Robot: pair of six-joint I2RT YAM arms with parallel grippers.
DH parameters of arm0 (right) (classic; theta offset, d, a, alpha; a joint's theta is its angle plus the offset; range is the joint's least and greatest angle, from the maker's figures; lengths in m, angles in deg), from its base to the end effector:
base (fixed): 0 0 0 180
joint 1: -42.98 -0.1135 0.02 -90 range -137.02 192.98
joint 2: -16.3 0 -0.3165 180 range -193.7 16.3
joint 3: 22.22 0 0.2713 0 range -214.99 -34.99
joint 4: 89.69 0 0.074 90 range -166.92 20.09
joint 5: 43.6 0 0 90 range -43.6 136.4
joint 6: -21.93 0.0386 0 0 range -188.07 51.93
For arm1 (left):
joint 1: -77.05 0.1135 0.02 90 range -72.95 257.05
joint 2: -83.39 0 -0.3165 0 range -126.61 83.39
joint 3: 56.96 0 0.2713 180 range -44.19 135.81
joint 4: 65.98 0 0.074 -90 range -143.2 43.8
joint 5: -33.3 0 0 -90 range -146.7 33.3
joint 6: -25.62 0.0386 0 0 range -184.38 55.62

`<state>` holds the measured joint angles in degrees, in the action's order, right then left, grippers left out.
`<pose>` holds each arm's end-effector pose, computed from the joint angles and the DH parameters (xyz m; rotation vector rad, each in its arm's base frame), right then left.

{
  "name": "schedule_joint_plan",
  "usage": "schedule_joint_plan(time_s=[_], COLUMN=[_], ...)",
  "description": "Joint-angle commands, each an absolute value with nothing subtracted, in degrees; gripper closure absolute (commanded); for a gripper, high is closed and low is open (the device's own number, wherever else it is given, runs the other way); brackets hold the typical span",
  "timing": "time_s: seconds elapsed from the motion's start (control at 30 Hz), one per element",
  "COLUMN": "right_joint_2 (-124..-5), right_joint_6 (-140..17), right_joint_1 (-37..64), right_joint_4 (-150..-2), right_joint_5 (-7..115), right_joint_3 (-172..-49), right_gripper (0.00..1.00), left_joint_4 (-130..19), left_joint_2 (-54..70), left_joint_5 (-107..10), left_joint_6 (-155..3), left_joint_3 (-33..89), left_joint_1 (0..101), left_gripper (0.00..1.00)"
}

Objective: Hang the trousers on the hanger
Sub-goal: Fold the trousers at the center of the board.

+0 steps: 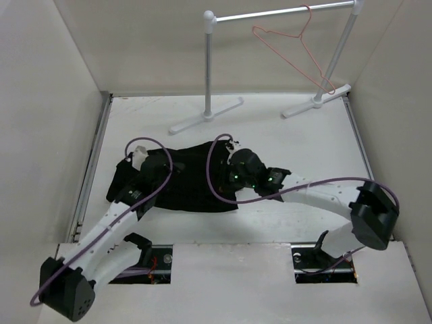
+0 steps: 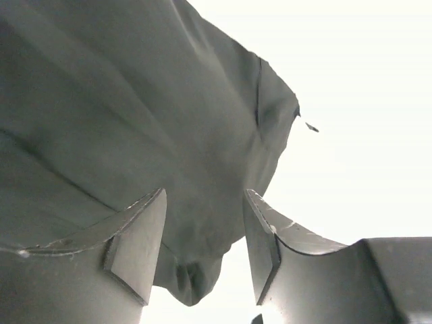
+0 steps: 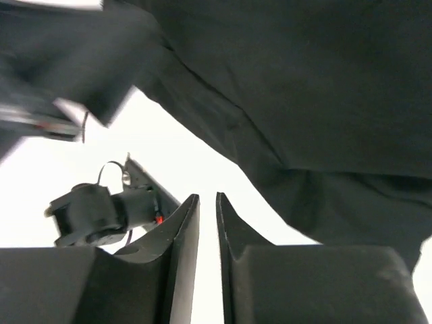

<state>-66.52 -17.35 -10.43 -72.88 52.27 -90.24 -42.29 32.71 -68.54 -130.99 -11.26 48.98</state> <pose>0.1986 0.2741 0.2993 -0.1228 2.3542 1.1127 0.1694 -0.0814 0.2812 -0.8364 1.9909 -0.7884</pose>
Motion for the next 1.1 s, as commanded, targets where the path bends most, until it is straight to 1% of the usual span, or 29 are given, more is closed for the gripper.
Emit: schedule_joint_plan(time_s=[0.0, 0.07, 0.17, 0.37, 0.43, 0.53, 0.67, 0.73, 0.77, 0.8, 0.9, 0.97, 1.07], right_joint_2=[-73.67, -77.81, -81.25, -80.38, -79.33, -75.03, -64.85, -61.67, -61.31, -61.74, -68.56, -73.67, -81.76], right_joint_6=[-13.67, -12.53, -12.97, -13.49, -13.76, -13.85, -15.95, -17.53, -18.15, -18.59, -20.34, -21.31, -21.06], right_joint_1=[-10.94, -10.94, -10.42, -8.4, -8.31, -8.3, -7.26, -4.46, -2.44, -0.76, 4.51, 6.19, 8.21], right_joint_4=[-80.32, -82.88, -82.72, -83.07, -82.54, -80.44, -74.03, -72.61, -72.78, -72.96, -74.71, -76.55, -78.76], right_joint_5=[49.66, 49.56, 48.34, 46.4, 46.4, 47.01, 48.77, 50.52, 51.93, 52.81, 54.49, 55.01, 55.81], right_joint_3=[-91.07, -90.72, -88.35, -81.05, -80.52, -80.25, -81.57, -83.06, -84.03, -84.99, -90.25, -93.33, -98.0], right_gripper=[0.8, 0.81, 0.83, 0.82, 0.8, 0.73, 0.54, 0.5, 0.5, 0.51, 0.71, 0.81, 0.84], left_joint_4=[-34.05, -34.13, -38.16, -44.5, -44.68, -43.8, -41.96, -40.64, -39.77, -39.06, -39.66, -40.8, -46.25], left_joint_2=[36.28, 36.28, 33.13, 27.23, 27.14, 28.8, 34.24, 35.31, 35.31, 35.23, 34.27, 31.11, 24.43], left_joint_5=[-70.68, -69.89, -68.49, -62.87, -60.67, -58.03, -57.4, -58.19, -58.81, -59.86, -64.16, -66.01, -66.55], left_joint_6=[-128.1, -127.4, -124.59, -123.79, -123.97, -123.97, -124.06, -123.27, -122.48, -121.87, -120.2, -119.05, -116.5], left_joint_3=[-10.35, -11.23, -12.81, -18.69, -20.19, -19.67, -15.64, -12.21, -10.72, -9.31, -7.02, -5.96, -6.3], left_joint_1=[54.75, 58.54, 64.42, 78.31, 82.96, 85.8, 82.12, 79.66, 78.6, 77.72, 73.42, 70.08, 67.34], left_gripper=[0.54, 0.53, 0.53, 0.54, 0.54, 0.54, 0.54, 0.53, 0.52, 0.52, 0.49, 0.47, 0.47])
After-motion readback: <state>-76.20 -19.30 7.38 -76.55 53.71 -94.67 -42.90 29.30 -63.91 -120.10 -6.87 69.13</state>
